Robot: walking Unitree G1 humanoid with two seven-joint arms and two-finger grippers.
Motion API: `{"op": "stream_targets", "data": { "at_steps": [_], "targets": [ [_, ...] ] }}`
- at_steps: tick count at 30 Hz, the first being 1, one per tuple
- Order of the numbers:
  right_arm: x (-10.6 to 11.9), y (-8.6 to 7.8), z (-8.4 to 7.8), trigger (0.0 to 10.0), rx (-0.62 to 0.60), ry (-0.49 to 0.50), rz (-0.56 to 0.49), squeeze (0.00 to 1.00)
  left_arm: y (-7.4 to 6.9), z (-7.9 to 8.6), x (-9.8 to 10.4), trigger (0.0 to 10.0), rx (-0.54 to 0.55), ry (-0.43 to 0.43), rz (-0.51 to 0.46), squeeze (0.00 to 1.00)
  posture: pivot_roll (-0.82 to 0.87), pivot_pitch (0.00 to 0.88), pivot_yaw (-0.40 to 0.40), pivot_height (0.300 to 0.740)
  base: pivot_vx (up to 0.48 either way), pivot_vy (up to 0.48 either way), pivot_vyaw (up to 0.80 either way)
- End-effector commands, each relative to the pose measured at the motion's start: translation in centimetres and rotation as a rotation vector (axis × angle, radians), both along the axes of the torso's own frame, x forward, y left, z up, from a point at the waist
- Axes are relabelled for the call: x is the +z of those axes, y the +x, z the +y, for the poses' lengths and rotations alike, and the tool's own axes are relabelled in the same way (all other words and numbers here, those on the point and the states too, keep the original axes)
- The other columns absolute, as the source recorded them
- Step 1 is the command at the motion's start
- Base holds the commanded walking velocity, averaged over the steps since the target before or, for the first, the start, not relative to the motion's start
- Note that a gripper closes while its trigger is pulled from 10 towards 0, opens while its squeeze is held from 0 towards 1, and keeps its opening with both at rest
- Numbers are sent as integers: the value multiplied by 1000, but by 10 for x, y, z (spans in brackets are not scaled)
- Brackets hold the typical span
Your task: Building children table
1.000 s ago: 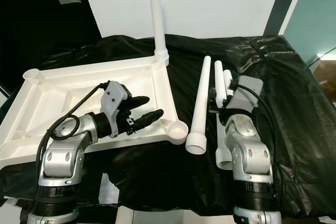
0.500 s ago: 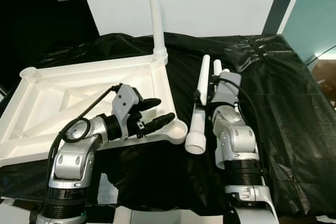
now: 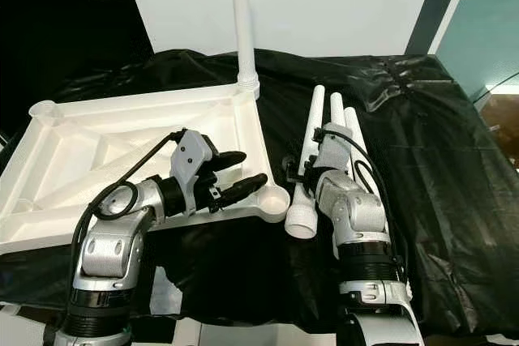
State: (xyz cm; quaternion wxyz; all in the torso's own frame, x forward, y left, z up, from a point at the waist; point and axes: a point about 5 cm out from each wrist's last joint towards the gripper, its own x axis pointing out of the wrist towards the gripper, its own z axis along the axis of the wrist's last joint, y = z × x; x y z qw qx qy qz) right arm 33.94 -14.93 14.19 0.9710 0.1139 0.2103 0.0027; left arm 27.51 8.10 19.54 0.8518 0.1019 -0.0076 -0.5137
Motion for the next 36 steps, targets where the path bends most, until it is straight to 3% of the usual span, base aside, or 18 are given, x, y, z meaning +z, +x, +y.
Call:
{"op": "stream_targets", "data": {
  "at_steps": [1,7,11,16,17,18,20,21,22,23,30,35,36],
  "targets": [
    [-11,-1,-6,10000,-46,43,98,0,9,9,3,10000,227,-29,-51,0,-38,39,-12,740,0,0,0],
    [-17,2,-14,10000,-88,99,181,0,9,9,3,10000,226,-32,-50,0,-42,36,-13,740,0,0,0],
    [-9,11,-20,10000,-24,86,227,0,9,7,4,10000,221,-34,-52,0,-48,36,-23,740,0,0,0],
    [-6,14,-16,10000,65,67,249,0,8,7,3,10000,228,-37,-51,0,-44,34,-38,740,0,0,0],
    [-6,15,-15,8196,88,59,260,0,8,7,3,10000,231,-38,-50,0,-44,34,-38,740,0,0,0],
    [-8,15,-12,4863,114,46,279,0,8,7,3,10000,234,-41,-49,0,-41,35,-42,740,0,0,0],
    [-11,15,-8,4902,128,46,304,0,8,7,3,10000,238,-43,-49,0,-38,34,-46,740,0,0,0],
    [-13,15,-6,2627,144,42,314,0,7,7,3,10000,241,-44,-50,0,-38,37,-44,740,0,0,0],
    [-14,14,-4,2627,157,41,322,0,8,8,3,10000,243,-44,-49,0,-37,36,-46,740,0,0,0],
    [-15,14,-2,0,169,47,332,0,8,8,4,10000,246,-44,-50,0,-36,39,-48,740,0,0,0],
    [-15,15,-1,0,185,2,329,0,10,12,5,10000,262,-43,-54,0,-34,42,-56,740,0,0,0],
    [3,23,-7,0,146,-28,175,0,11,14,5,10000,276,-47,-54,0,-34,42,-55,740,0,0,0],
    [17,27,-9,8039,140,-34,67,0,11,15,5,10000,277,-48,-54,0,-36,39,-52,740,0,0,0]
  ]
}}
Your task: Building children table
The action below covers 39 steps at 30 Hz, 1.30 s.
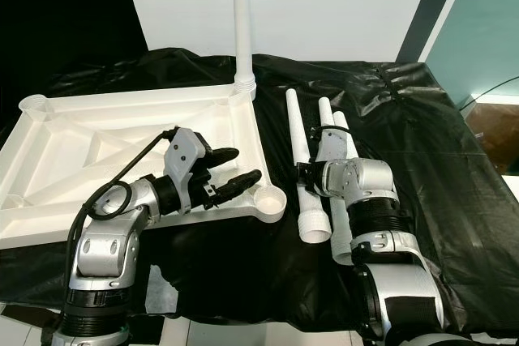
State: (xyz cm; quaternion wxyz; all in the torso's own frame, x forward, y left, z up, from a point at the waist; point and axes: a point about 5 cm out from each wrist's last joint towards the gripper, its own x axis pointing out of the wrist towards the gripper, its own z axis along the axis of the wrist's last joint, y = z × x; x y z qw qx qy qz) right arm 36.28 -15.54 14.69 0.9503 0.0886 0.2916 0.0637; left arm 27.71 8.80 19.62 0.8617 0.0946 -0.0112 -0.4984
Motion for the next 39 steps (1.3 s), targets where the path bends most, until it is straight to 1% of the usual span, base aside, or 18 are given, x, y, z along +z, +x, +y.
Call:
{"op": "stream_targets", "data": {
  "at_steps": [1,2,3,4,6,7,11,13,15,17,18,23,27,28,29,33,35,39],
  "targets": [
    [22,5,-3,8039,-7,-6,-157,0,9,8,4,10000,243,-29,-50,0,-36,40,-52,740,0,0,0],
    [33,6,-3,10000,-19,20,-237,0,9,8,4,10000,243,-30,-50,0,-39,41,-47,740,0,0,0],
    [40,5,-4,10000,-29,14,-303,0,10,8,5,10000,244,-30,-49,0,-40,40,-45,740,0,0,0],
    [40,5,-4,10000,-29,14,-303,0,10,8,5,10000,244,-30,-49,0,-40,40,-45,740,0,0,0],
    [50,3,-5,10000,-61,15,-400,0,13,8,6,10000,251,-36,-65,0,-42,38,-42,740,0,0,0],
    [50,3,-5,10000,-61,15,-400,0,13,8,6,10000,251,-36,-65,0,-42,38,-42,740,0,0,0],
    [61,-10,-2,10000,-52,4,-605,0,24,10,10,10000,288,-35,-72,0,-45,29,-27,740,0,0,0],
    [61,-10,-2,10000,-52,4,-605,0,24,10,10,10000,288,-35,-72,0,-45,29,-27,740,0,0,0],
    [63,-18,-1,10000,-33,-40,-704,0,30,10,13,10000,280,-67,-35,0,-50,21,-14,740,0,0,0],
    [63,-22,0,10000,-15,-61,-749,0,34,10,15,10000,271,-87,-9,0,-52,20,-11,740,0,0,0],
    [62,-26,1,10000,6,-85,-784,0,37,11,16,10000,266,-111,17,1000,-58,17,-4,740,0,0,0],
    [56,-40,11,10000,122,-98,-849,0,46,12,29,10000,223,-194,50,1000,-69,12,10,740,0,0,0],
    [51,-50,20,10000,185,-101,-886,0,52,11,35,10000,209,-216,67,1000,-72,6,17,740,0,0,0],
    [50,-54,23,10000,205,-85,-897,0,54,12,39,10000,204,-241,79,176,-74,3,19,740,0,0,0],
    [49,-57,27,10000,232,-82,-913,0,57,12,43,10000,199,-275,99,0,-77,0,23,740,0,0,0],
    [48,-62,32,10000,277,-76,-929,0,60,11,51,10000,181,-333,129,0,-78,0,26,740,0,0,0],
    [45,-66,37,10000,346,-87,-943,0,63,9,59,10000,135,-381,163,0,-77,0,31,740,0,0,0],
    [43,-69,41,10000,409,-111,-955,0,64,5,66,10000,95,-417,191,0,-77,0,34,740,0,0,0]
  ]
}}
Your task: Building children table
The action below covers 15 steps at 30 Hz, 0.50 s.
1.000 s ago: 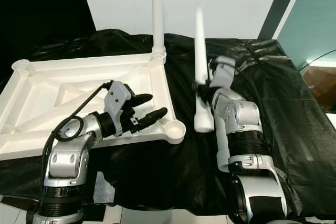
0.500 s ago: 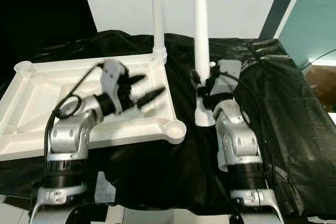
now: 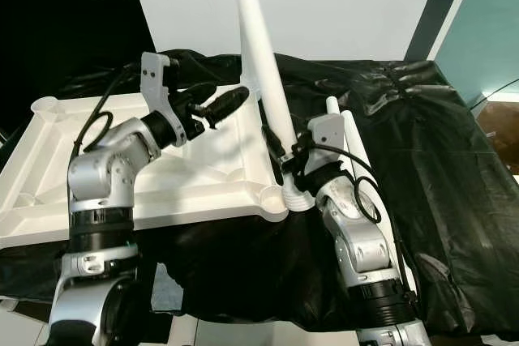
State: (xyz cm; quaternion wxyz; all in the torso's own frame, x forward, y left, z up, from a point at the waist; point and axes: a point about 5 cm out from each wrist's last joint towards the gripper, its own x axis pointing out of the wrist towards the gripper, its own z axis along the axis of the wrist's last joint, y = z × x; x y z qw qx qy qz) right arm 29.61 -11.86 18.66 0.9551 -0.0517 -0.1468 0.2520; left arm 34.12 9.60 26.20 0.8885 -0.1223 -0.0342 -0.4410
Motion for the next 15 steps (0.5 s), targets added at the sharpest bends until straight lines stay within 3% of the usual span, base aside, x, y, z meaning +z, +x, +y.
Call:
{"op": "stream_targets", "data": {
  "at_steps": [1,6,9,15],
  "targets": [
    [2,-4,6,10000,57,-39,-37,0,1,-4,3,10000,-42,-28,27,0,-77,0,34,740,0,0,0],
    [1,-6,9,10000,96,-70,-44,0,4,-6,8,10000,-63,-58,51,0,-77,0,35,740,0,0,0],
    [-2,-9,14,10000,140,-104,-44,0,9,-4,21,10000,-91,-126,97,0,-74,0,37,740,0,0,0],
    [-4,-12,17,10000,177,-136,-52,0,21,2,40,10000,-90,-161,143,0,-71,0,38,740,0,0,0]
  ]
}}
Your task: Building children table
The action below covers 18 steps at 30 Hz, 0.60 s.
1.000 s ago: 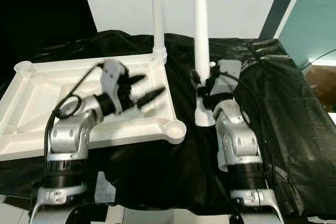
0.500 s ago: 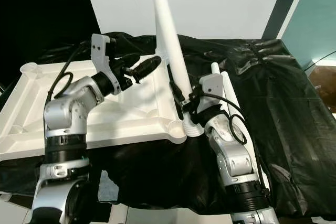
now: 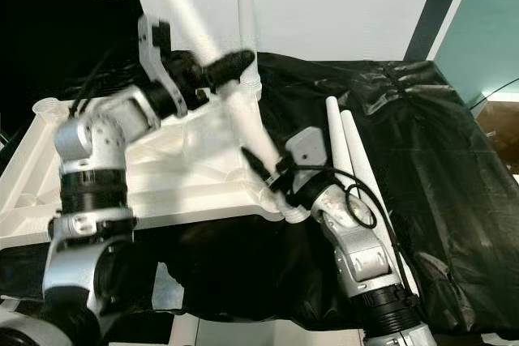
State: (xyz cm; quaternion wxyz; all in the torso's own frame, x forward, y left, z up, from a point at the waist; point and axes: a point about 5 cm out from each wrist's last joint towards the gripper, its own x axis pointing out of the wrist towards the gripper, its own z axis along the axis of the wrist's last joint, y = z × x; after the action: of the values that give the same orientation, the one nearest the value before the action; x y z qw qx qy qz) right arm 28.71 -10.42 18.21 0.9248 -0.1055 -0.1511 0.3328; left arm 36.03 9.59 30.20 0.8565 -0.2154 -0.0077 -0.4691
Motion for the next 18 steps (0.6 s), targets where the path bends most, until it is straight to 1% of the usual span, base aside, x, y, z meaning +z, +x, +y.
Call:
{"op": "stream_targets", "data": {
  "at_steps": [1,3,4,5,7,8,9,12,18],
  "targets": [
    [0,-3,3,10000,26,-14,-20,0,4,3,4,10000,-1,-20,28,0,-71,0,38,740,0,0,0],
    [0,-2,2,10000,29,-25,-24,0,6,6,12,10000,2,3,15,0,-71,0,44,740,0,0,0],
    [0,-2,2,10000,29,-25,-24,0,6,6,12,10000,2,3,15,0,-71,0,44,740,0,0,0],
    [0,-1,1,10000,19,-30,-26,0,8,7,13,4706,1,5,17,0,-71,0,44,740,0,0,0],
    [0,0,0,10000,15,-32,-29,0,8,7,14,4745,3,6,24,0,-72,0,48,740,0,0,0],
    [0,0,-1,10000,9,-34,-29,0,9,8,14,1686,2,2,30,0,-72,0,48,740,0,0,0],
    [0,1,-1,10000,3,-38,-34,0,9,9,15,0,-1,-3,33,0,-72,0,51,740,0,0,0],
    [-1,3,-4,10000,-27,-39,-37,0,8,11,15,0,9,-12,42,0,-72,0,50,740,0,0,0],
    [-1,4,-5,10000,-42,-42,-41,0,8,12,16,0,14,-29,55,0,-68,0,46,740,0,0,0]
  ]
}}
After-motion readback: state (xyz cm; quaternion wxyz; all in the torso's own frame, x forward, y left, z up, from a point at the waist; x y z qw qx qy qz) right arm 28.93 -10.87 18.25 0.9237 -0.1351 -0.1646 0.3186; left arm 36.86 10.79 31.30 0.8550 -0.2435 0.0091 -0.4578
